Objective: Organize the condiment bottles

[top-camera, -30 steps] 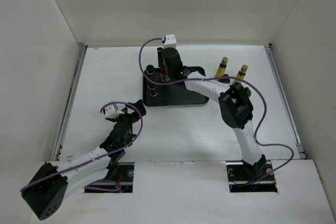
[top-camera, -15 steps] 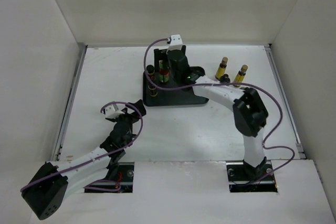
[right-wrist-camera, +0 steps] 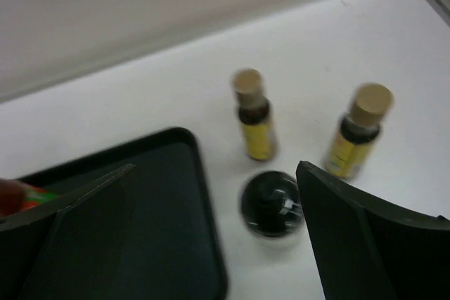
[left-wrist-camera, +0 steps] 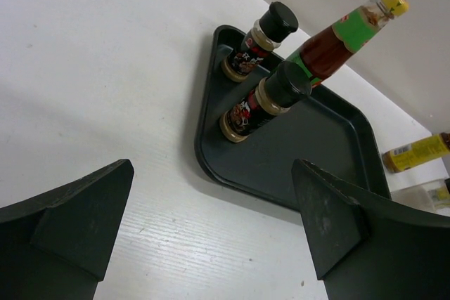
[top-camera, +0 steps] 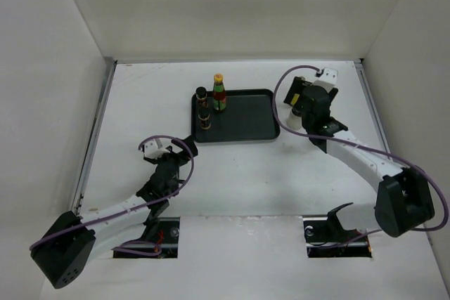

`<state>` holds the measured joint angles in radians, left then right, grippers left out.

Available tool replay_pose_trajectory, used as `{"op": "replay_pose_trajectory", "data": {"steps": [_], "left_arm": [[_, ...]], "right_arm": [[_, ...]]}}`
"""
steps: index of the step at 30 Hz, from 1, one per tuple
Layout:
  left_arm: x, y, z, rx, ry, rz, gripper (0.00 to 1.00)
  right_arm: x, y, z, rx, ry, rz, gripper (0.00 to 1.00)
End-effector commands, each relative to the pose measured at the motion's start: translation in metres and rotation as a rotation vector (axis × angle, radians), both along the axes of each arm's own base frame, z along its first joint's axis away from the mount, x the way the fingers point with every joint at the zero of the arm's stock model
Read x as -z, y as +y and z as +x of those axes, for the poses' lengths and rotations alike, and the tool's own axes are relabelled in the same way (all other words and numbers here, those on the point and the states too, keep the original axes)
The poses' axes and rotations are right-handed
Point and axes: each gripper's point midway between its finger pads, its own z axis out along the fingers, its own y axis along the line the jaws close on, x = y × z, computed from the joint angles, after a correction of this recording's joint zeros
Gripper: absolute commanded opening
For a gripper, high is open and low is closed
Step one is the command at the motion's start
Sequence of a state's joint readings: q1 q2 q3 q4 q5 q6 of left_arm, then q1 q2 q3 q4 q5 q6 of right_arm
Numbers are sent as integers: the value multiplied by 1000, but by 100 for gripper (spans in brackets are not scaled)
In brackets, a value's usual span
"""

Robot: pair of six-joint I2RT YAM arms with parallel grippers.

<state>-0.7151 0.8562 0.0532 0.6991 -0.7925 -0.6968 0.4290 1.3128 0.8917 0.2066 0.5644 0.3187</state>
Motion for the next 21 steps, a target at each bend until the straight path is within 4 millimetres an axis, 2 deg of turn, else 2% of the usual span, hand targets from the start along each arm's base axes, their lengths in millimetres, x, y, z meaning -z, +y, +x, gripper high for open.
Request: {"op": "replay_pose_trajectory", "data": {"steps": [1,3,7,11,14,15,16,17,19,21], "left_arm": [[-14,-7,2,18,-42,-47,100],[-12,-7,3,16,-37,-42,100],[-10,-8,4,18,-27,-34,100],[-8,-7,4,16,-20,-28,100],[-9,-7,4,16,-26,-33,100],[-9,-7,4,16,-24,-31,100],[-8,-8,4,16,-20,-28,100],[-6,-8,4,16,-17,-25,100],[-7,-8,4,18,-18,-26,100],[-8,-8,4,18,-21,-29,100]], "right_arm": [[36,-29,-3,84,120,-29,100],[48,-35,3,84,165,-40,100],[63,-25,20,31,206,-36,100],[81,-25,31,35,247,-32,100],[90,-22,33,36,265,-31,89],[90,-22,34,38,265,-30,84],[90,-23,35,44,263,-31,74],[88,-24,36,50,257,-32,68],[84,-25,36,57,256,-45,61],[71,-30,34,72,230,-51,52]]}}
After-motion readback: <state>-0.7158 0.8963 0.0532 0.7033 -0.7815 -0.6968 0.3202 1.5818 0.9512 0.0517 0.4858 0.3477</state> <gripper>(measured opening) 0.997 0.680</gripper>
